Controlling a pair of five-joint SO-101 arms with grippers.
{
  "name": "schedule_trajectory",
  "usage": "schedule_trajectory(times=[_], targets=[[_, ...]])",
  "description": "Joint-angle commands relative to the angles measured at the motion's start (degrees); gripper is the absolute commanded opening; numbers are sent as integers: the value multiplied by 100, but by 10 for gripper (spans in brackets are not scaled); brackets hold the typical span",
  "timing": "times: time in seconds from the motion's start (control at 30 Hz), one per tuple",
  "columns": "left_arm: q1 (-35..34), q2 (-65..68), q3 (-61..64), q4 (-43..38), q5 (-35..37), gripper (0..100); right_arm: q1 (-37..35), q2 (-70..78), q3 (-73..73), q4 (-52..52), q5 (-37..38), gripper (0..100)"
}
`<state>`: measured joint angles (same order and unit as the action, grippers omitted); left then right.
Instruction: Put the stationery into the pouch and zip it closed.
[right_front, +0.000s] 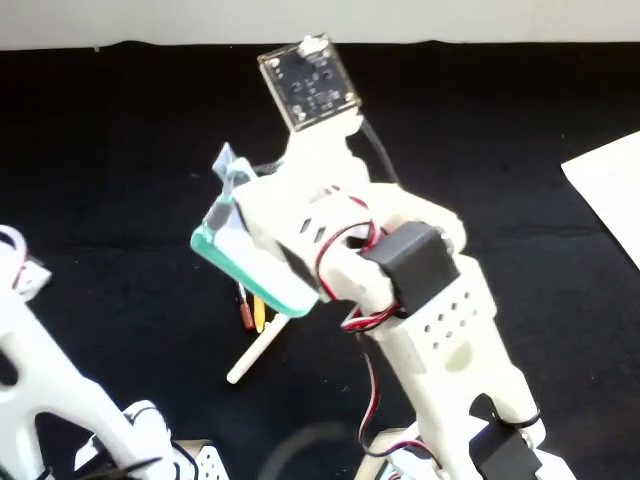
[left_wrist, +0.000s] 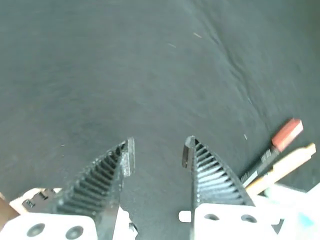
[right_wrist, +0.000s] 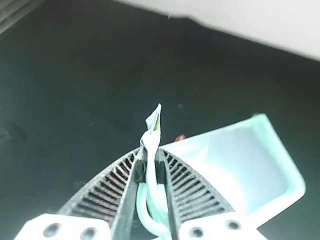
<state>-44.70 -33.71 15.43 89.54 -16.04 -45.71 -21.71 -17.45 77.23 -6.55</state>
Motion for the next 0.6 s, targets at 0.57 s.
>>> schedule_trajectory(times=[0.57], targets=[[4549,-31,-2062,325,62,247,1349,251,-2308,804,545,5]])
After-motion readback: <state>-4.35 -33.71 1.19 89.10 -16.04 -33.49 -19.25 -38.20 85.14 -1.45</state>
